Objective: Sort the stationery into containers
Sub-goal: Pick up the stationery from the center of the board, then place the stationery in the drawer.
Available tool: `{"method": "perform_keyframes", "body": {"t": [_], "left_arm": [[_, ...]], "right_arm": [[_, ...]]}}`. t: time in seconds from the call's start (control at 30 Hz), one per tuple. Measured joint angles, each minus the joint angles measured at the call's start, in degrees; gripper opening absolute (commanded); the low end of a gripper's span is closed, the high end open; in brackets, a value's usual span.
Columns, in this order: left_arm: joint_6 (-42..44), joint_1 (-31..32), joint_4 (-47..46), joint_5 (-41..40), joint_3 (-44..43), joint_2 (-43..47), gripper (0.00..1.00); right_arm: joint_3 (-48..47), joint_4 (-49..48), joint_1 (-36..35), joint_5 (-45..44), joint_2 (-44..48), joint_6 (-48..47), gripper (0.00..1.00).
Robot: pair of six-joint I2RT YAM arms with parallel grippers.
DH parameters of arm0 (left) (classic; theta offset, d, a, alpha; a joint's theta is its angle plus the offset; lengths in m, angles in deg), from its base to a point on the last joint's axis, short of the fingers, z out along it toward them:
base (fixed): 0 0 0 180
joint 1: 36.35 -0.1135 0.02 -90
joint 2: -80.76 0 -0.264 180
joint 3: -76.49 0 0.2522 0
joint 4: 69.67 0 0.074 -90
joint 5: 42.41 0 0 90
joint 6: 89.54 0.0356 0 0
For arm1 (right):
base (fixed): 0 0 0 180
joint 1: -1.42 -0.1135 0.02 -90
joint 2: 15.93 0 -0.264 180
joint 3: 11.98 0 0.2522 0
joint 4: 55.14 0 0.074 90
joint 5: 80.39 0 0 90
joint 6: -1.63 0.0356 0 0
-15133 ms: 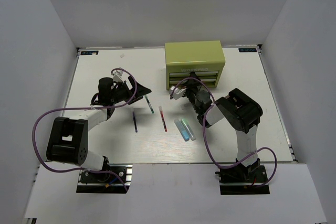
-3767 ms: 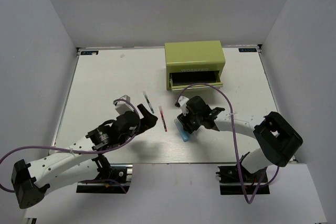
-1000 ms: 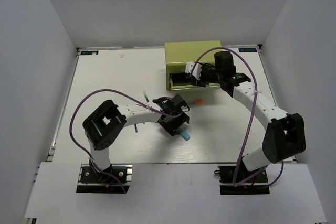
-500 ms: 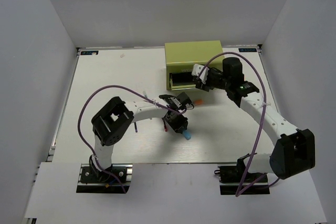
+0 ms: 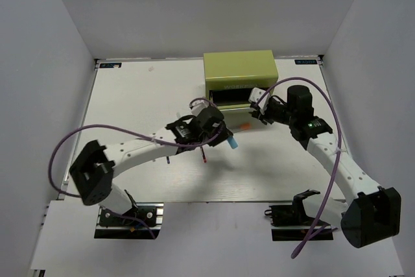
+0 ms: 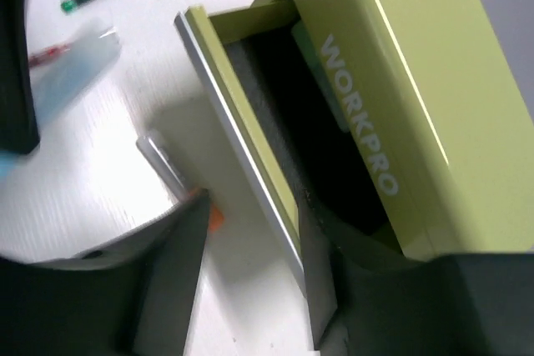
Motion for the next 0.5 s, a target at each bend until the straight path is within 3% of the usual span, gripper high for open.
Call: {"method": "perform_keyframes", "body": {"t": [0.07, 0.13, 0.33, 0.5], "left_arm": [[2.0, 0.1, -3.8, -2.6, 2.3, 4.6, 0.15], [3.6, -0.1, -7.1, -5.2, 3.8, 7.8, 0.15], [5.5, -0.7, -15.6, -13.1, 3.7, 6.8, 0.15], [1.6, -1.7, -18.8, -18.7, -3.0, -2.1, 0.07]], "right_arm": [[1.6, 0.8, 0.6, 0.0, 1.9, 0.5, 0.19], [3.1, 1.3, 1.1, -0.1, 3.6, 1.0, 0.06], [7.3, 1.9, 2.3, 0.0, 7.2, 1.8, 0.03], [8.5, 2.2, 2.9, -0.7, 8.7, 2.4, 0.04]]}}
